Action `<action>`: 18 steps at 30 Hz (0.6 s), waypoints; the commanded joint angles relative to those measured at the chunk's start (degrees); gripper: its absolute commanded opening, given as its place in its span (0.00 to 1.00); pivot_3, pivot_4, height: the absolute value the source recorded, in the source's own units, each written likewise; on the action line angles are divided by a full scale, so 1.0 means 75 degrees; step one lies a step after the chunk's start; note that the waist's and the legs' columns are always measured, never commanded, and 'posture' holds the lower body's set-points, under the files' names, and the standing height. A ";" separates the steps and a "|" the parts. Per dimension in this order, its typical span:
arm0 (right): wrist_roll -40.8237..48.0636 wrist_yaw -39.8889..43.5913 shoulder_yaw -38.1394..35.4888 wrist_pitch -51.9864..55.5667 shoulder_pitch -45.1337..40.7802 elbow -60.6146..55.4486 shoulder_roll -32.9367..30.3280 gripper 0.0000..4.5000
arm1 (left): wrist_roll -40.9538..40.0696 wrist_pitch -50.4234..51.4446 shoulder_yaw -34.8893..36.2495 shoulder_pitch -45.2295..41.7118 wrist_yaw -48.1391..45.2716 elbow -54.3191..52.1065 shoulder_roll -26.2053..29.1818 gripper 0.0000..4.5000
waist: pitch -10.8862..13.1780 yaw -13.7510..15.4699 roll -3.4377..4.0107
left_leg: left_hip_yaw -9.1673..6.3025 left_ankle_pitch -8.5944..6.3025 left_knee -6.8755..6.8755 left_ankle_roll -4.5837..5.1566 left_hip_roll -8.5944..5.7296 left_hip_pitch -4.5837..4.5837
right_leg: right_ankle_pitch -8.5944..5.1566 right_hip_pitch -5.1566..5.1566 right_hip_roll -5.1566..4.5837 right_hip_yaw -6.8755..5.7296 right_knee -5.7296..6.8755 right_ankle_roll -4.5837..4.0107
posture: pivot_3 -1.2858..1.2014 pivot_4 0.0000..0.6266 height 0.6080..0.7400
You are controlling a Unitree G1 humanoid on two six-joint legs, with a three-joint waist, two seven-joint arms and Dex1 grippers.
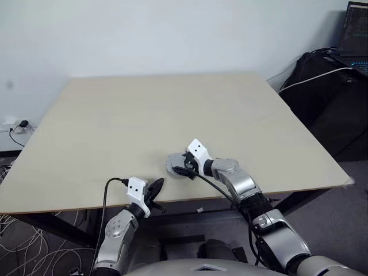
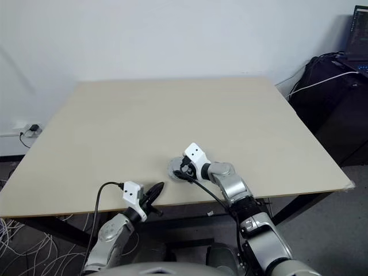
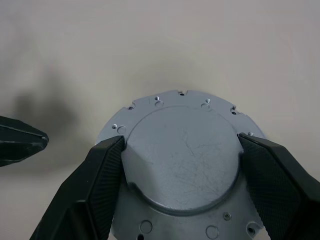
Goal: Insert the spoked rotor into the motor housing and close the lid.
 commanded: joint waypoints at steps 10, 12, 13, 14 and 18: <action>-0.0505 -0.0325 0.0141 -0.0876 0.0092 0.0172 -0.0118 0.73 | -0.0067 -0.0075 -0.0007 -0.0012 -0.0033 -0.0203 0.0001 0.00 | 0.0000 0.0001 0.0000 | 0.0002 0.0000 0.0002 0.0001 0.0000 0.0003 | -0.0001 0.0005 0.0014 -0.0001 0.0000 0.0001 | 0.52 0.00 1.00; -0.0469 -0.0298 0.0117 -0.0728 0.0074 0.0190 -0.0106 0.73 | -0.0066 -0.0076 -0.0014 0.0007 -0.0033 -0.0218 0.0001 0.00 | 0.0000 0.0003 0.0000 | 0.0002 0.0000 0.0003 0.0001 0.0000 0.0005 | -0.0001 0.0007 0.0013 -0.0001 0.0000 0.0001 | 0.52 0.00 1.00; -0.0427 -0.0244 0.0101 -0.0595 0.0053 0.0190 -0.0100 0.73 | -0.0066 -0.0075 -0.0017 0.0017 -0.0033 -0.0227 0.0001 0.00 | 0.0000 0.0005 0.0001 | 0.0002 0.0000 0.0003 0.0001 0.0000 0.0007 | -0.0001 0.0010 0.0012 -0.0001 0.0000 0.0001 | 0.52 0.00 1.00; -0.0389 -0.0200 0.0085 -0.0436 0.0028 0.0186 -0.0094 0.73 | -0.0065 -0.0073 -0.0020 0.0025 -0.0035 -0.0234 0.0001 0.00 | 0.0000 0.0005 0.0001 | 0.0001 0.0000 0.0003 0.0001 0.0000 0.0011 | -0.0001 0.0013 0.0011 -0.0001 0.0000 0.0001 | 0.52 0.00 1.00; -0.0270 -0.0201 0.0000 0.0288 -0.0084 0.0191 -0.0043 0.73 | -0.0064 -0.0085 -0.0024 0.0036 -0.0043 -0.0221 0.0001 0.00 | -0.0003 0.0008 0.0004 | 0.0000 0.0000 0.0003 0.0001 0.0001 0.0018 | -0.0001 0.0021 -0.0002 -0.0002 -0.0001 0.0001 | 0.52 0.00 1.00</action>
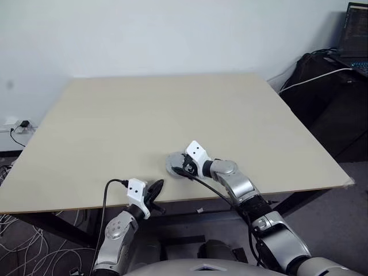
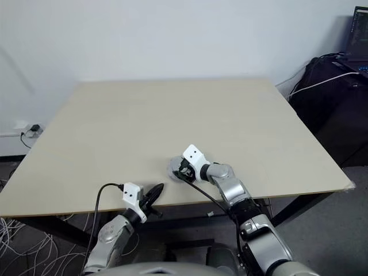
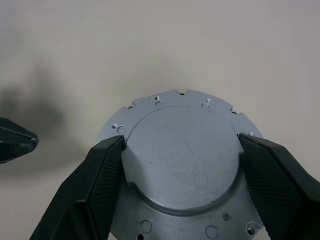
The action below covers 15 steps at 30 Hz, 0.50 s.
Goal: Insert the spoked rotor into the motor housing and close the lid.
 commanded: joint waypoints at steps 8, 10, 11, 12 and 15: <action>0.0043 -0.0360 -0.0282 0.1576 -0.0271 0.0262 0.0054 0.73 | -0.0043 -0.0141 0.0009 -0.0117 -0.0036 -0.0106 -0.0018 0.00 | -0.0035 0.0004 0.0026 | -0.0004 -0.0001 -0.0001 -0.0001 0.0000 0.0003 | 0.0000 0.0004 -0.0011 -0.0002 0.0000 -0.0001 | 0.52 0.00 1.00; 0.0035 -0.0314 -0.0236 0.1575 -0.0258 0.0238 0.0027 0.73 | -0.0040 -0.0158 0.0020 -0.0131 -0.0033 -0.0078 -0.0020 0.00 | -0.0035 0.0008 0.0027 | -0.0005 -0.0001 -0.0001 -0.0001 0.0000 0.0004 | 0.0001 0.0006 -0.0016 -0.0006 0.0000 0.0000 | 0.52 0.00 1.00; 0.0031 -0.0289 -0.0213 0.1577 -0.0249 0.0223 0.0012 0.73 | -0.0039 -0.0164 0.0025 -0.0140 -0.0033 -0.0066 -0.0020 0.00 | -0.0036 0.0008 0.0027 | -0.0006 -0.0001 -0.0001 -0.0001 0.0000 0.0004 | 0.0001 0.0007 -0.0017 -0.0006 0.0000 0.0001 | 0.52 0.00 1.00; 0.0031 -0.0252 -0.0188 0.1584 -0.0238 0.0200 -0.0006 0.73 | -0.0038 -0.0170 0.0029 -0.0150 -0.0036 -0.0051 -0.0018 0.00 | -0.0036 0.0008 0.0028 | -0.0006 -0.0001 -0.0001 -0.0001 0.0000 0.0004 | 0.0001 0.0007 -0.0018 -0.0006 0.0000 0.0001 | 0.52 0.00 1.00; 0.0002 -0.0145 -0.0088 0.1581 -0.0184 0.0112 -0.0077 0.73 | -0.0030 -0.0188 0.0028 -0.0178 -0.0062 -0.0009 -0.0004 0.00 | -0.0036 0.0008 0.0028 | -0.0008 -0.0001 -0.0001 -0.0001 0.0000 0.0003 | 0.0001 0.0006 -0.0017 -0.0007 0.0000 0.0001 | 0.52 0.00 1.00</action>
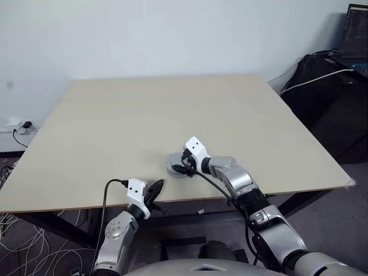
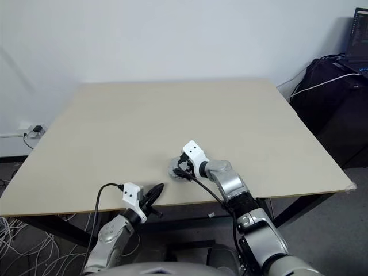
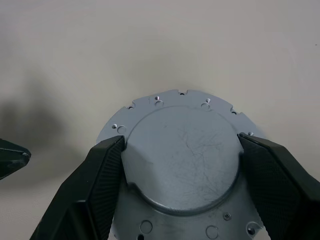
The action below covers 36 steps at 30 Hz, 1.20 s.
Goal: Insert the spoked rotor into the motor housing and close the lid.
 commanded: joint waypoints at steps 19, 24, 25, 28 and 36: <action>-0.0524 0.0003 0.0578 -0.0174 0.0364 0.0088 -0.0566 0.73 | -0.0018 -0.0284 0.0032 -0.0187 -0.0134 0.0091 0.0069 0.00 | -0.0004 0.0016 0.0005 | -0.0003 -0.0010 -0.0010 0.0015 -0.0007 -0.0007 | -0.0001 0.0010 -0.0011 -0.0004 -0.0038 0.0000 | 0.52 0.00 1.00; -0.0500 -0.0036 0.0566 -0.0148 0.0379 0.0074 -0.0532 0.73 | 0.0302 -0.0255 0.0137 -0.0812 0.0178 0.0326 0.0233 0.00 | -0.0003 0.0030 0.0004 | -0.0004 -0.0010 -0.0010 0.0015 -0.0007 -0.0007 | -0.0001 0.0010 -0.0015 -0.0008 -0.0037 0.0000 | 0.52 0.00 1.00; -0.0487 -0.0051 0.0553 -0.0135 0.0381 0.0074 -0.0518 0.73 | 0.0369 -0.0258 0.0194 -0.1046 0.0287 0.0393 0.0276 0.00 | -0.0003 0.0042 0.0004 | -0.0004 -0.0010 -0.0010 0.0015 -0.0007 -0.0007 | 0.0000 0.0010 -0.0015 -0.0011 -0.0036 0.0000 | 0.52 0.00 1.00; -0.0464 -0.0090 0.0526 -0.0124 0.0387 0.0079 -0.0487 0.73 | 0.0337 -0.0233 0.0313 -0.1817 0.0182 0.0589 0.0428 0.00 | -0.0006 0.0055 0.0001 | -0.0008 -0.0010 -0.0009 0.0015 -0.0007 -0.0005 | 0.0002 0.0015 -0.0013 -0.0017 -0.0034 0.0003 | 0.52 0.00 1.00; -0.0436 -0.0175 0.0490 -0.0066 0.0468 -0.0054 -0.0419 0.73 | -0.0102 0.1127 0.0307 -0.3625 -0.1112 0.1763 0.0820 0.00 | -0.0013 0.0018 0.0001 | -0.0006 -0.0007 -0.0004 0.0017 -0.0011 0.0002 | 0.0001 0.0033 0.0039 -0.0024 -0.0041 0.0004 | 0.52 0.00 1.00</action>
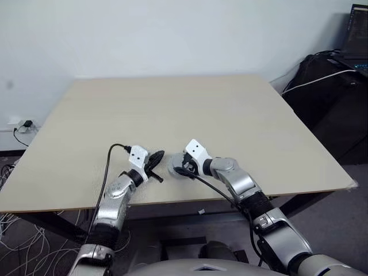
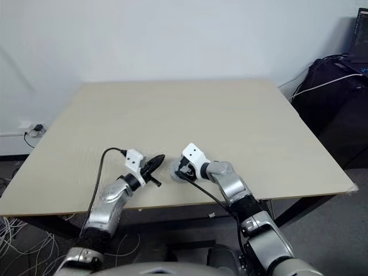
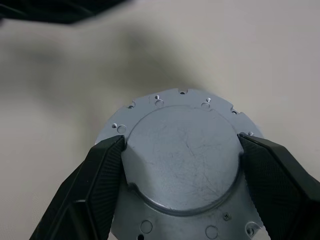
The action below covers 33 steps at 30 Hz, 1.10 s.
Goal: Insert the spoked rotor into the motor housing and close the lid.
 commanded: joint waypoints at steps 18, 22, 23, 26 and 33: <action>-0.0157 -0.0270 0.0035 0.0469 0.0381 -0.0033 -0.0021 0.73 | -0.0498 0.3129 -0.0225 -0.1480 -0.0887 0.0503 0.0006 0.00 | 0.0007 -0.0027 -0.0012 | -0.0002 0.0002 0.0005 0.0004 -0.0007 0.0007 | -0.0005 0.0012 0.0004 0.0008 0.0000 0.0017 | 0.52 0.00 1.00; -0.0153 -0.0282 0.0030 0.0492 0.0390 -0.0079 -0.0011 0.73 | -0.0373 0.3250 -0.0169 -0.1512 -0.0679 0.0550 0.0013 0.00 | 0.0007 -0.0025 -0.0012 | -0.0003 0.0002 0.0004 0.0004 -0.0007 0.0006 | -0.0005 0.0011 0.0002 0.0008 0.0000 0.0016 | 0.52 0.00 1.00; -0.0154 -0.0282 0.0031 0.0494 0.0389 -0.0079 -0.0007 0.73 | -0.0344 0.3295 -0.0155 -0.1514 -0.0644 0.0560 0.0023 0.00 | 0.0007 -0.0025 -0.0012 | -0.0003 0.0001 0.0004 0.0003 -0.0007 0.0006 | -0.0005 0.0011 0.0000 0.0008 0.0000 0.0016 | 0.52 0.00 1.00; -0.0156 -0.0284 0.0039 0.0484 0.0372 -0.0049 0.0009 0.73 | -0.0292 0.3417 -0.0162 -0.1523 -0.0600 0.0582 0.0064 0.00 | 0.0007 -0.0025 -0.0013 | -0.0004 0.0001 0.0004 0.0002 -0.0008 0.0007 | -0.0005 0.0011 -0.0004 0.0009 0.0000 0.0016 | 0.52 0.00 1.00; -0.0155 -0.0279 0.0061 0.0478 0.0347 -0.0031 0.0062 0.73 | -0.0185 0.3682 -0.0193 -0.1556 -0.0380 0.0631 0.0112 0.00 | 0.0007 -0.0032 -0.0013 | -0.0007 0.0000 0.0003 0.0001 -0.0007 0.0007 | -0.0005 0.0009 -0.0018 0.0012 0.0001 0.0015 | 0.52 0.00 1.00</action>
